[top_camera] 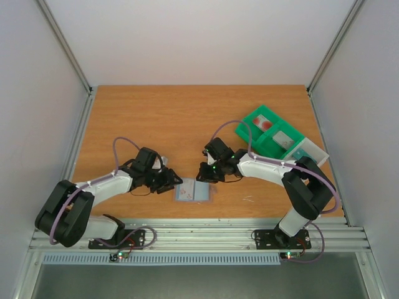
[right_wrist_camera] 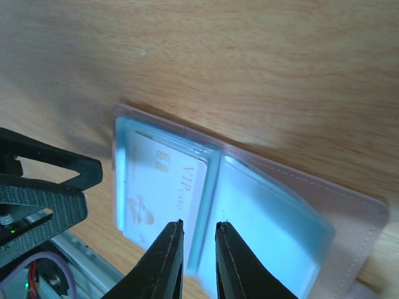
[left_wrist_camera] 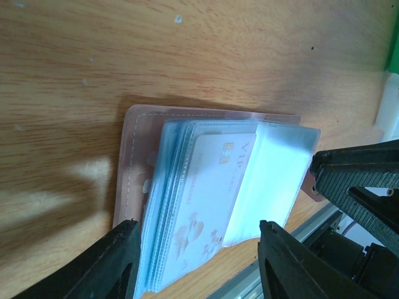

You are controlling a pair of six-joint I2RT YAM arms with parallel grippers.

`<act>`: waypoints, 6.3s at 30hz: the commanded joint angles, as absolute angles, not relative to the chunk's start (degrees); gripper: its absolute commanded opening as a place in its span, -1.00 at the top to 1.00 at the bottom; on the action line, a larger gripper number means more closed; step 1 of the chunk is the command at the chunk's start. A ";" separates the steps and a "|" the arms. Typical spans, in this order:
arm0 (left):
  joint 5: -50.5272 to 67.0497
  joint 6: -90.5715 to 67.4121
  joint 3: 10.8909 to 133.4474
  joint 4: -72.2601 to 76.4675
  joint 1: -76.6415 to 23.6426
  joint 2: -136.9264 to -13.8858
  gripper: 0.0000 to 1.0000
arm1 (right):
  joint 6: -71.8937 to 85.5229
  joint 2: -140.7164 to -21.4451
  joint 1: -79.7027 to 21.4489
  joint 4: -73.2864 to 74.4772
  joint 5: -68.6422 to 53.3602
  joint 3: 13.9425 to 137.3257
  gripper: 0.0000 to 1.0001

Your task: Take the credit cards out of the card holder

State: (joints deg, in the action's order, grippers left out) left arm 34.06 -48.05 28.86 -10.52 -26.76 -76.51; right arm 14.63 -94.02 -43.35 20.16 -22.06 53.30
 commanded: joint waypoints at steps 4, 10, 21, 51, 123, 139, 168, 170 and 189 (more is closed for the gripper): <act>33.71 -47.55 30.13 -10.25 -27.33 -73.81 -0.03 | 18.08 -95.22 -44.46 16.43 -25.42 54.29 0.69; 34.62 -46.90 29.93 -9.12 -27.64 -74.70 0.18 | 20.35 -97.83 -44.95 12.69 -27.08 52.83 0.70; 35.67 -45.53 30.56 -7.39 -28.36 -80.08 0.46 | 20.33 -100.48 -45.79 11.77 -25.49 52.11 0.70; 32.17 -44.65 29.79 -8.26 -28.53 -87.23 0.86 | 18.03 -99.28 -46.41 15.08 -21.66 51.35 0.69; 33.79 -45.23 31.31 -4.24 -31.73 -81.14 0.71 | 18.50 -98.91 -44.60 5.18 -23.15 43.42 0.89; 27.43 -42.25 30.41 -7.81 -31.74 -86.36 0.72 | 16.70 -95.73 -40.90 5.44 -24.68 41.66 0.98; 33.55 -36.83 41.57 -20.34 -31.73 -73.42 -0.03 | -1.70 -78.42 -37.74 25.04 -37.44 47.82 0.98; 35.17 -35.91 42.33 -20.84 -31.73 -71.99 -0.10 | -2.66 -77.10 -37.71 25.67 -38.36 47.78 0.98; 51.95 -31.32 42.67 -20.02 -31.73 -66.93 -0.04 | -4.66 -72.60 -37.76 22.08 -51.66 48.66 0.98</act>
State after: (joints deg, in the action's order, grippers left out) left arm 48.71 -32.05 42.74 -21.82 -31.59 -67.81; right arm -3.73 -74.15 -37.87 23.16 -49.21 46.76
